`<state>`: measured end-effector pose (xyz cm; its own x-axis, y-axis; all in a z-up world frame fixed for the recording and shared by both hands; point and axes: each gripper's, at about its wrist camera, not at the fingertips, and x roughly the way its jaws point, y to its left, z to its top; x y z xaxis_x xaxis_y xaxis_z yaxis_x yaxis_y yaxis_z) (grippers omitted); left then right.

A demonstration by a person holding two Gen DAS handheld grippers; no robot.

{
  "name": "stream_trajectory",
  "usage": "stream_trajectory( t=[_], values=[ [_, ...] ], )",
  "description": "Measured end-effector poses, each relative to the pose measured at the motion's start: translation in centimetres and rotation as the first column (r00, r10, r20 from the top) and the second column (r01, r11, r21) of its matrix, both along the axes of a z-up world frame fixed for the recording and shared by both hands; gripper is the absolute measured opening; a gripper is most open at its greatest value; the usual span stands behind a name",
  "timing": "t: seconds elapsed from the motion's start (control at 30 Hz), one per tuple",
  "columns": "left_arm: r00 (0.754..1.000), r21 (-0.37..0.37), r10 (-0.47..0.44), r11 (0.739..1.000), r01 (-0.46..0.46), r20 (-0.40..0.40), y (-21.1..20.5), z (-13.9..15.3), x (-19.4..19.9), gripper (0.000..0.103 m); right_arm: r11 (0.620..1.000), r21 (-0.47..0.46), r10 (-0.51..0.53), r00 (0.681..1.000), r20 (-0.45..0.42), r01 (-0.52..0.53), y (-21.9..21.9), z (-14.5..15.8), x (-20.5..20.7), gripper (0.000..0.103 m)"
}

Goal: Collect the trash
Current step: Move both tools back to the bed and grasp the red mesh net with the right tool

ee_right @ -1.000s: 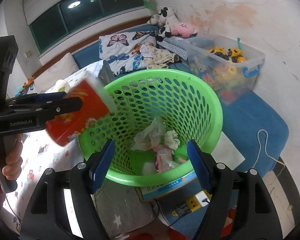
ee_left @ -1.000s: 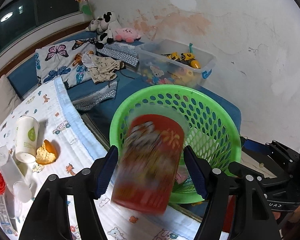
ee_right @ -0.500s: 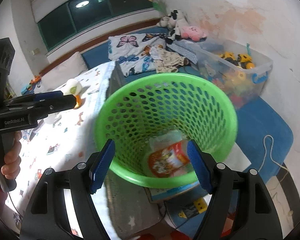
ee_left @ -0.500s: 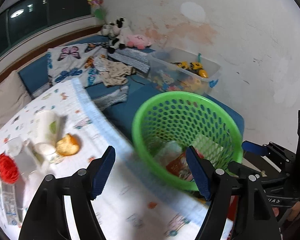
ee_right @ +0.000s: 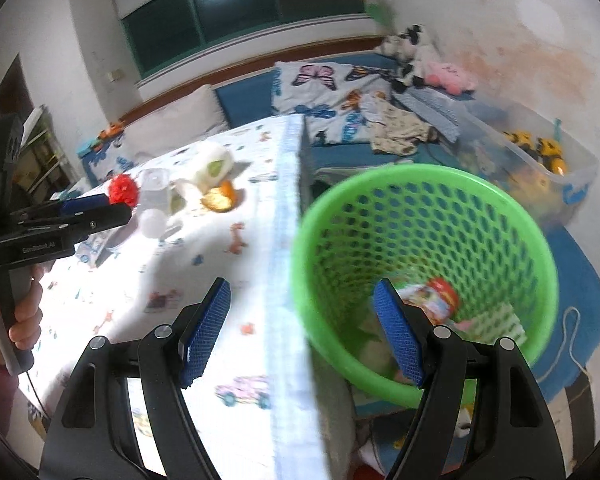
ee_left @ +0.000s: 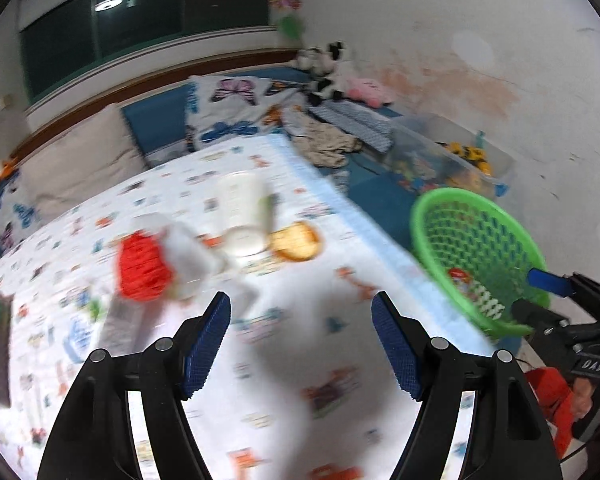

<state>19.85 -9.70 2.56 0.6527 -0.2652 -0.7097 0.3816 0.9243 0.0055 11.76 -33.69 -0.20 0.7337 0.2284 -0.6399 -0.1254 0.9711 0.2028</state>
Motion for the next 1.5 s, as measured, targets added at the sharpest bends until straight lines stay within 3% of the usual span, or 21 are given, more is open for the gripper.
stream_trajectory(
  t=[0.37, 0.73, 1.07, 1.3, 1.5],
  values=[
    [0.980, 0.014, 0.200, 0.980, -0.200, -0.018, 10.7, -0.8, 0.1, 0.071, 0.983, -0.020, 0.181, 0.983, 0.017, -0.181, 8.5, 1.8, 4.1, 0.074],
    [0.955, 0.030, 0.294, 0.955, -0.294, -0.027, 17.6, -1.6, 0.3, 0.075, 0.943, -0.044, 0.332, 0.943, 0.026, -0.331, 17.7, 3.0, 8.8, 0.070],
    [0.948, 0.033, 0.311, 0.950, -0.309, -0.062, 20.2, -2.4, 1.5, 0.076, 0.920, -0.039, 0.392, 0.920, 0.020, -0.391, 22.4, 2.5, 12.5, 0.065],
    [0.956, 0.044, 0.283, 0.959, -0.280, -0.074, 20.3, -2.8, 2.1, 0.078, 0.915, -0.043, 0.401, 0.916, 0.006, -0.401, 24.2, 1.7, 14.8, 0.064],
    [0.965, 0.057, 0.249, 0.968, -0.245, -0.080, 19.9, -3.1, 2.9, 0.083, 0.912, -0.050, 0.406, 0.913, -0.024, -0.407, 25.4, 0.8, 16.6, 0.057]
  ],
)
